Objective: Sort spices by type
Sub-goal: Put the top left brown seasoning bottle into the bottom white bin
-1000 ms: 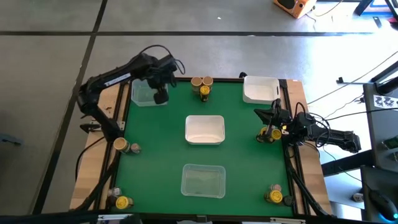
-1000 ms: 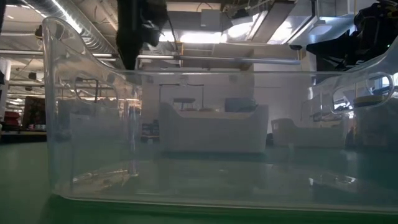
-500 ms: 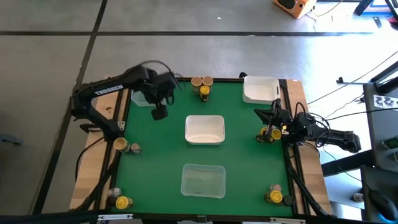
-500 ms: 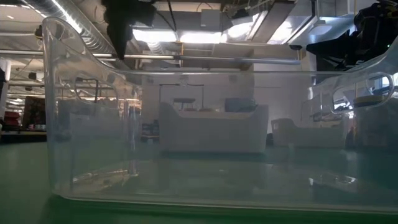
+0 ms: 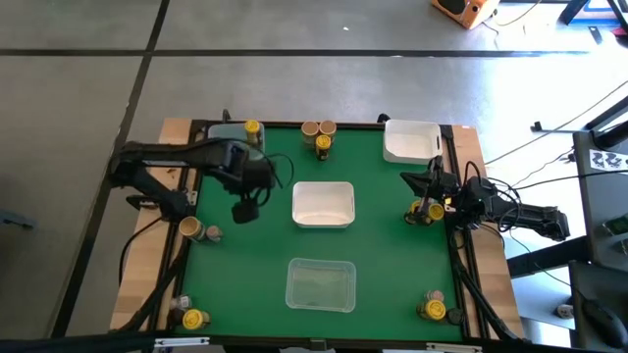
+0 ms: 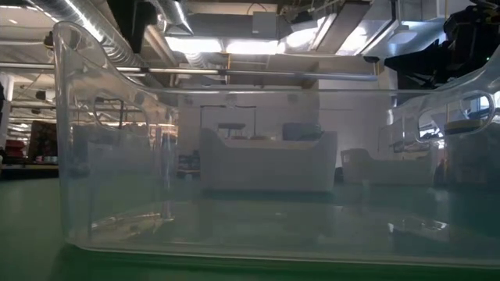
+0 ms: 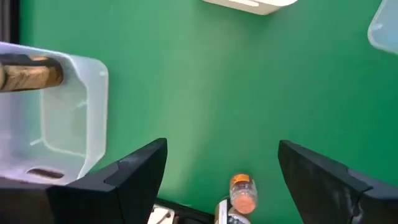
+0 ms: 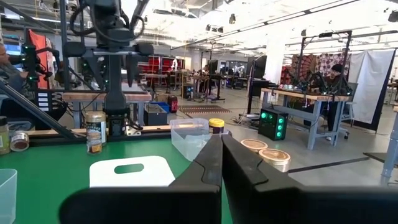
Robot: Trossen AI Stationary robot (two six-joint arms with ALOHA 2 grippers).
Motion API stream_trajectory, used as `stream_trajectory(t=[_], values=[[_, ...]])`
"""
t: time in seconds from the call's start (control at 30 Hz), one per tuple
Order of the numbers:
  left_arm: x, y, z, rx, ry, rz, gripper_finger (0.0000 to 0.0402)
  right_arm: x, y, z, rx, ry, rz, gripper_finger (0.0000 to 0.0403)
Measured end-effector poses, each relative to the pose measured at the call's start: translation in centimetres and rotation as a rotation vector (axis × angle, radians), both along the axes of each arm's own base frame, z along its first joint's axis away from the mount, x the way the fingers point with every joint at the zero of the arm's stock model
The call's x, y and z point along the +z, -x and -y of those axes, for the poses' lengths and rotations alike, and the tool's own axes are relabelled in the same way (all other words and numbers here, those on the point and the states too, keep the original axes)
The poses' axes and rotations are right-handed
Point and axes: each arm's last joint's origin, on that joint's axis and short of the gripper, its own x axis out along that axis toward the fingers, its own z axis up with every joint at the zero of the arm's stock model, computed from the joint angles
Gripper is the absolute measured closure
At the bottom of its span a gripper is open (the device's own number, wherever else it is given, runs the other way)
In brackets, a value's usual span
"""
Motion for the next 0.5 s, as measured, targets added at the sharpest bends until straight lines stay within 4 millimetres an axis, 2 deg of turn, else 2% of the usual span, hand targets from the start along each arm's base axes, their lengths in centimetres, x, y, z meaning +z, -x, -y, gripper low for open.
stream_trajectory(t=[0.27,0.5], values=[[-0.7,3.3,1.7,0.078,-0.033,0.024,0.0098,-0.1,0.0,0.0,0.0,-0.001,-0.006,0.0395],[-2.8,6.0,2.2,0.147,-0.026,-0.001,0.0098,-0.1,0.0,0.0,-0.001,-0.001,-0.006,0.0395]])
